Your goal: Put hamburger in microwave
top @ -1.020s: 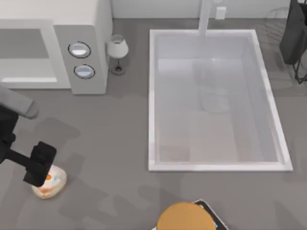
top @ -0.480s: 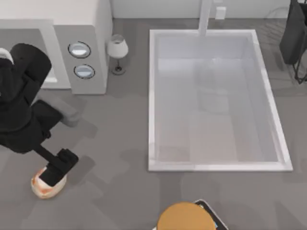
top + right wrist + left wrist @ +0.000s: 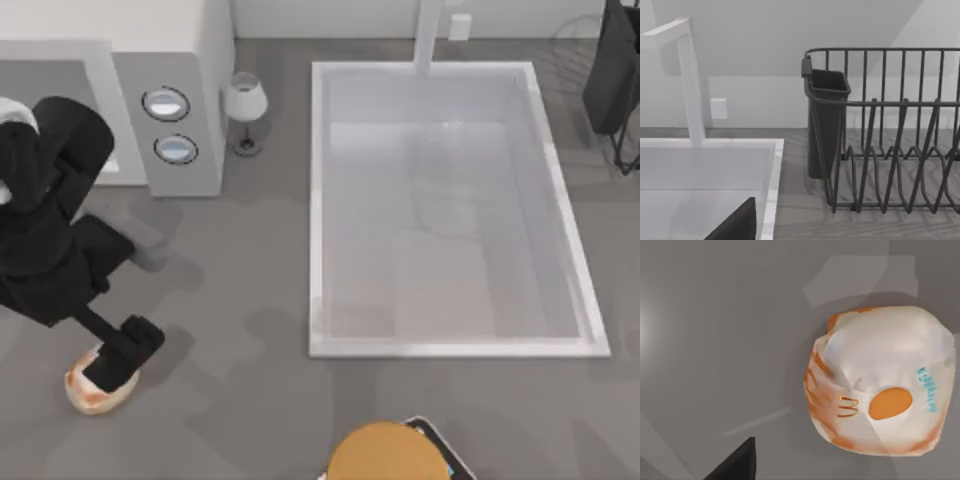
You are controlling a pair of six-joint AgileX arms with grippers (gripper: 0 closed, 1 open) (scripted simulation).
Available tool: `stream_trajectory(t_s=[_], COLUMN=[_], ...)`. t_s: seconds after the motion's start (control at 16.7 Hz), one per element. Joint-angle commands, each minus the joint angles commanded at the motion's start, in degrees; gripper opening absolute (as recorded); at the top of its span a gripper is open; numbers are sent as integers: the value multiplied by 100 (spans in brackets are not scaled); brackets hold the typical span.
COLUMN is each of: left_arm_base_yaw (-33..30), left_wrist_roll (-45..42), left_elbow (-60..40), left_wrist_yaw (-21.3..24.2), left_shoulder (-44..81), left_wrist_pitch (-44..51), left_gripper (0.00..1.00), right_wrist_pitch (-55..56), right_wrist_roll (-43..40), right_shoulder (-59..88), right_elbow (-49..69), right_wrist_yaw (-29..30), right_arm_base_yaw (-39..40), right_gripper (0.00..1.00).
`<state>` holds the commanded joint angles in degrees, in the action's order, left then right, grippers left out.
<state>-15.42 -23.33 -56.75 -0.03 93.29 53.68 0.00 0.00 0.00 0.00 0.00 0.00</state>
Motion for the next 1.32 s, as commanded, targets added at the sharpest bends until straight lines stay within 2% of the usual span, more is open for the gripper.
stream_trajectory(t_s=[0.42,0.78,1.32], left_arm_base_yaw=[-4,-3,-3], left_wrist_roll=[-22,-25,-25], left_elbow=[758,903,903], left_wrist_yaw=[-2,-1,-1], left_shoulder=[793,947,947], left_wrist_pitch=[-1619,-1865,-1865], left_gripper=[100,100,32], right_wrist_pitch=[0,0,0], right_wrist_roll=[0,0,0], right_shoulder=[0,0,0], right_elbow=[0,0,0], right_wrist_yaw=[0,0,0], right_arm_base_yaw=[0,0,0], right_gripper=[100,100,100])
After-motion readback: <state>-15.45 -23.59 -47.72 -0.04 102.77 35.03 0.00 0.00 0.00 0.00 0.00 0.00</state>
